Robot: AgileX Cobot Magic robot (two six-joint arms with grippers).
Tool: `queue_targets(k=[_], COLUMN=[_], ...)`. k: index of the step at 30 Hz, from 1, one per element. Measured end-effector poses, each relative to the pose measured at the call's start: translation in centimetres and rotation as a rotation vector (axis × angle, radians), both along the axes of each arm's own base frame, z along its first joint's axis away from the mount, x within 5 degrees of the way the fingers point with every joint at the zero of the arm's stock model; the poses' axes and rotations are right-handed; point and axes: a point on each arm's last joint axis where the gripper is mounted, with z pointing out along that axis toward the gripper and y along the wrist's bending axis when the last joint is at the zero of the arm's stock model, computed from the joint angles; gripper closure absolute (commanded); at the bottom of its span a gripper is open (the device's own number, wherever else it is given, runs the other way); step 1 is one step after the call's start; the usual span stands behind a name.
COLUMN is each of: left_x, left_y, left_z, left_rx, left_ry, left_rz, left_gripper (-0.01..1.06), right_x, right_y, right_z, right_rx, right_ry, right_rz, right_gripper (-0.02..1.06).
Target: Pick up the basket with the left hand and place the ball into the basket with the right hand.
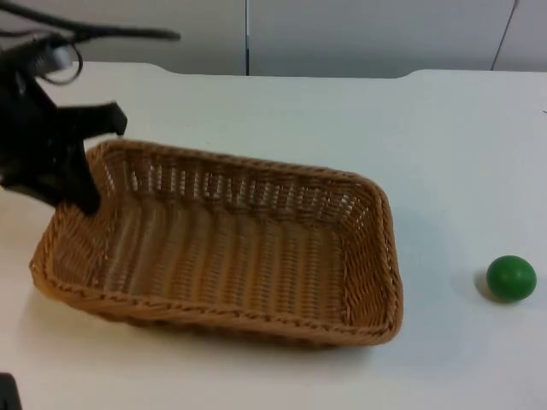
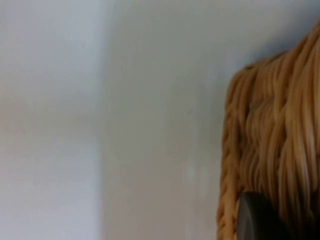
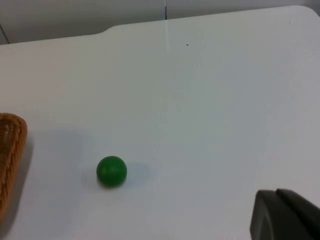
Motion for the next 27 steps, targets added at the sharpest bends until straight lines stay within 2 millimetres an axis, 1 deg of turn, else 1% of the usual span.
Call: queue_targets(k=[1,2,5,11,15,16,19,27], left_x=[0.0,0.1,-0.1,-0.4,-0.3,-0.3,-0.1,0.0], left_y=[0.0,0.0,-0.1,-0.2,0.4,0.4,1.1,1.3], left_z=[0.0,0.6,1.5,2.2,3.6,3.6,4.1,4.2], left_rx=[0.0,-0.006,-0.019,-0.045,-0.15,-0.15,-0.231,-0.242], left_ry=[0.0,-0.011,-0.012,-0.003,-0.029,-0.029,-0.034,-0.039], left_rz=[0.0,0.006,0.011,0.018,0.057,0.057,0.101,0.102], left_gripper=[1.05,1.05,1.05,1.05,1.05,1.05,1.05,1.05], right_x=[0.0,0.0,0.0,0.0,0.0,0.0,0.0,0.0], right_y=[0.0,0.0,0.0,0.0,0.0,0.0,0.0,0.0], right_z=[0.0,0.0,0.0,0.0,0.0,0.0,0.0,0.0], right_rx=[0.0,0.0,0.0,0.0,0.0,0.0,0.0,0.0], right_ry=[0.0,0.002,0.002,0.002,0.002,0.002,0.002,0.002], right_rz=[0.0,0.0,0.0,0.0,0.0,0.0,0.0,0.0], right_gripper=[1.05,1.05,1.05,1.05,1.05,1.05,1.05,1.05])
